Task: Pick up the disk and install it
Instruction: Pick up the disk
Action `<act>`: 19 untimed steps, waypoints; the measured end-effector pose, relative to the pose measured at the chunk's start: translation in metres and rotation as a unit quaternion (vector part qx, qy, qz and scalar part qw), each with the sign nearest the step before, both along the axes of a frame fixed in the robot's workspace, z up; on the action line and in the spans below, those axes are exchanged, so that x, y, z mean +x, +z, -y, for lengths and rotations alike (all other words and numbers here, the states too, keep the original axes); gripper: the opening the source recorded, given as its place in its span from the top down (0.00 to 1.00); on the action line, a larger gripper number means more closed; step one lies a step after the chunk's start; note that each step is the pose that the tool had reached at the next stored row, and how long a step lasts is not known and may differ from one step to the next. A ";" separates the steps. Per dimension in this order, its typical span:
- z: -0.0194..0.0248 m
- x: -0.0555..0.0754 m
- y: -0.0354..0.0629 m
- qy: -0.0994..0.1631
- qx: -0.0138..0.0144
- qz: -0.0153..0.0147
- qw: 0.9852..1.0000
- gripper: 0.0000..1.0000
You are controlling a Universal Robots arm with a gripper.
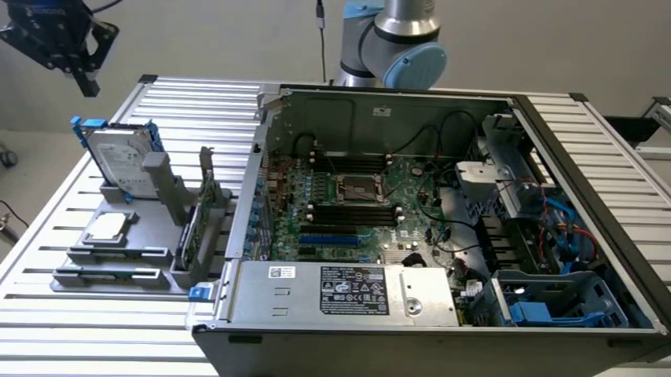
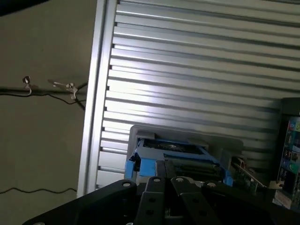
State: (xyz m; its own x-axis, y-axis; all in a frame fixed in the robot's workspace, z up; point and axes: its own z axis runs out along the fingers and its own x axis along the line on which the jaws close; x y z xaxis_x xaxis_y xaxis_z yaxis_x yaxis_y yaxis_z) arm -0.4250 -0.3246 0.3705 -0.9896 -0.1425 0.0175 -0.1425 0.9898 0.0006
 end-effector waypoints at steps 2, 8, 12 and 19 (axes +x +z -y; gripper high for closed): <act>0.0000 0.000 -0.0002 0.019 0.000 0.000 1.000 0.89; 0.0000 0.000 -0.0011 0.073 0.000 0.000 0.997 0.89; 0.0000 0.000 -0.0018 0.109 0.000 0.000 0.994 0.89; 0.0000 0.000 -0.0028 0.172 0.000 0.000 0.985 0.89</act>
